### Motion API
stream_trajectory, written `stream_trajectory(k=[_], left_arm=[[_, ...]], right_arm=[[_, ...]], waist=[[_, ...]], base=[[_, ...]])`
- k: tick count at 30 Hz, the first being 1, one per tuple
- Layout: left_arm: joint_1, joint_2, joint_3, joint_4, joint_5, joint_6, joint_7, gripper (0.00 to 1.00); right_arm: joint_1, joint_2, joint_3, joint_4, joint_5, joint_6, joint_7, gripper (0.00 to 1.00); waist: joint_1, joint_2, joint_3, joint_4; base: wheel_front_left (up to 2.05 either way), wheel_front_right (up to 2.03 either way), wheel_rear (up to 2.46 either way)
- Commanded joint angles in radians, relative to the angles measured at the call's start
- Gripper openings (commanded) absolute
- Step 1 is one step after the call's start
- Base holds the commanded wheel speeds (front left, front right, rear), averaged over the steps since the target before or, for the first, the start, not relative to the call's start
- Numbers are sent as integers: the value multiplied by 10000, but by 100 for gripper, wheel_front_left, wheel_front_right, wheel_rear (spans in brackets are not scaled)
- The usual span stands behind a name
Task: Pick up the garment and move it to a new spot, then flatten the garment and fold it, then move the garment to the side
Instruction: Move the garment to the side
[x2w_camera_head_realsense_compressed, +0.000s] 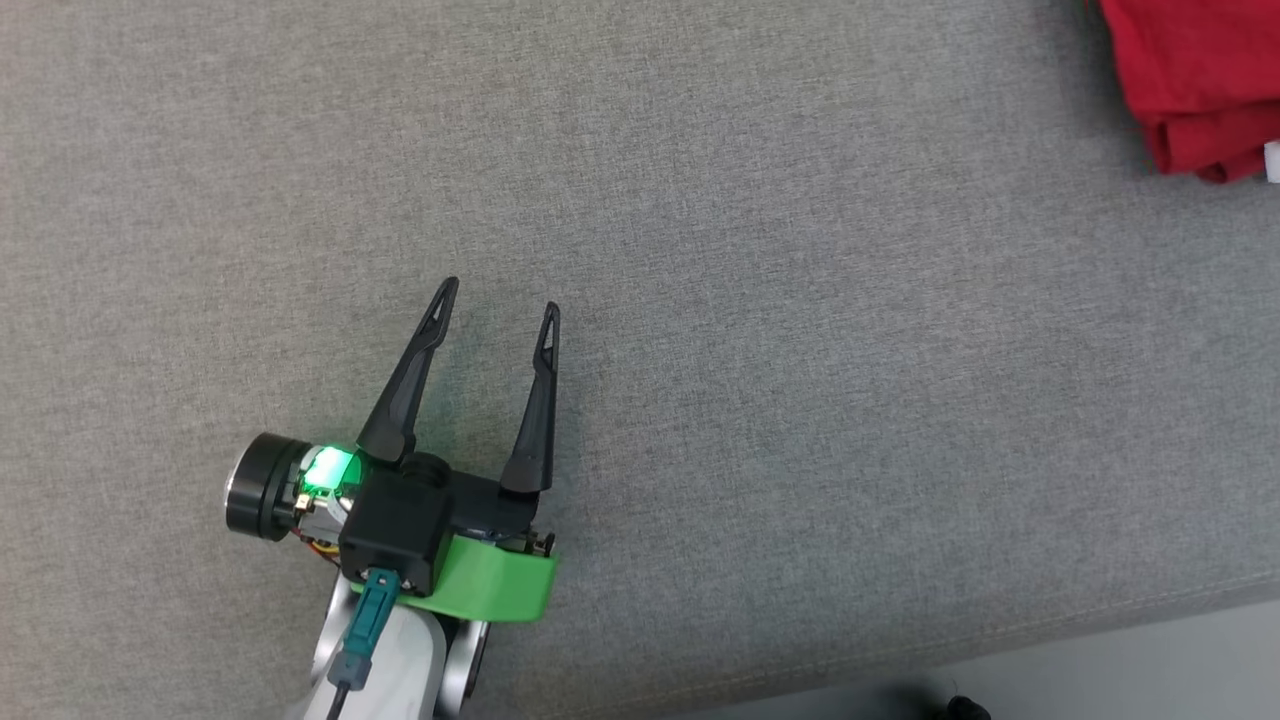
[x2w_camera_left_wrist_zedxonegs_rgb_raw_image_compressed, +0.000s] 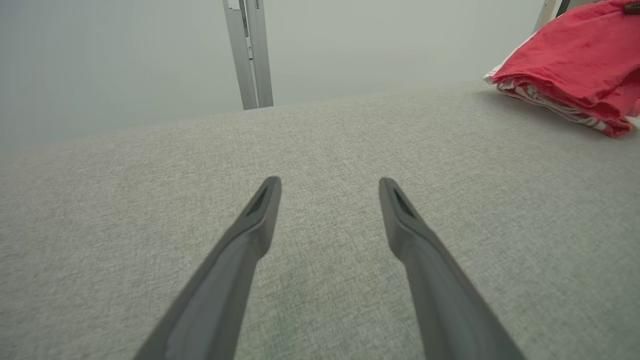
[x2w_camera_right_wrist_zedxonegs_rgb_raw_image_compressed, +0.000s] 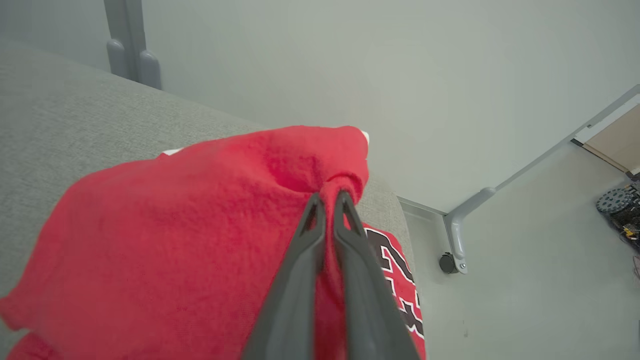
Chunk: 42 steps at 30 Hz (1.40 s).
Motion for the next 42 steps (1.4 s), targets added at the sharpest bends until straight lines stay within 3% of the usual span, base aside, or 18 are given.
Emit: stream_trajectory(k=[1,11,23,24,25,26,33,42], left_arm=[[-164,91,29,-34,55,-44,1,100],[-293,124,-27,-74,109,-47,1,100],[-437,247,19,-204,110,24,1,100],[-445,258,16,-199,109,22,1,100],[-450,260,10,-187,110,25,1,100],[-453,262,-1,-170,112,34,1,100],[-461,283,-5,-125,102,92,1,100],[5,244,183,68,-128,258,1,100]], right_arm=[[140,-130,-118,136,-8,-18,1,0],[748,-97,-1228,1525,-49,-18,-171,0],[478,360,-2544,3030,-1531,-19,-380,0],[421,446,-2668,3128,-1649,-19,-385,4],[401,532,-2755,3201,-1776,-19,-388,41],[373,624,-2888,3296,-1961,-19,-389,100],[333,1094,-4204,2741,-3613,-19,-379,100],[2264,3201,-5587,386,-5516,-18,-373,100]], waist=[[-1,0,78,71],[-1,0,341,329],[-1,0,479,507],[-1,0,475,509],[-1,0,464,508],[-1,0,444,505],[-1,0,317,468],[-1,0,-839,379]], base=[[0,0,0],[0,0,0],[0,0,0],[0,0,0],[0,0,0],[0,0,0],[0,0,0],[0,0,0]])
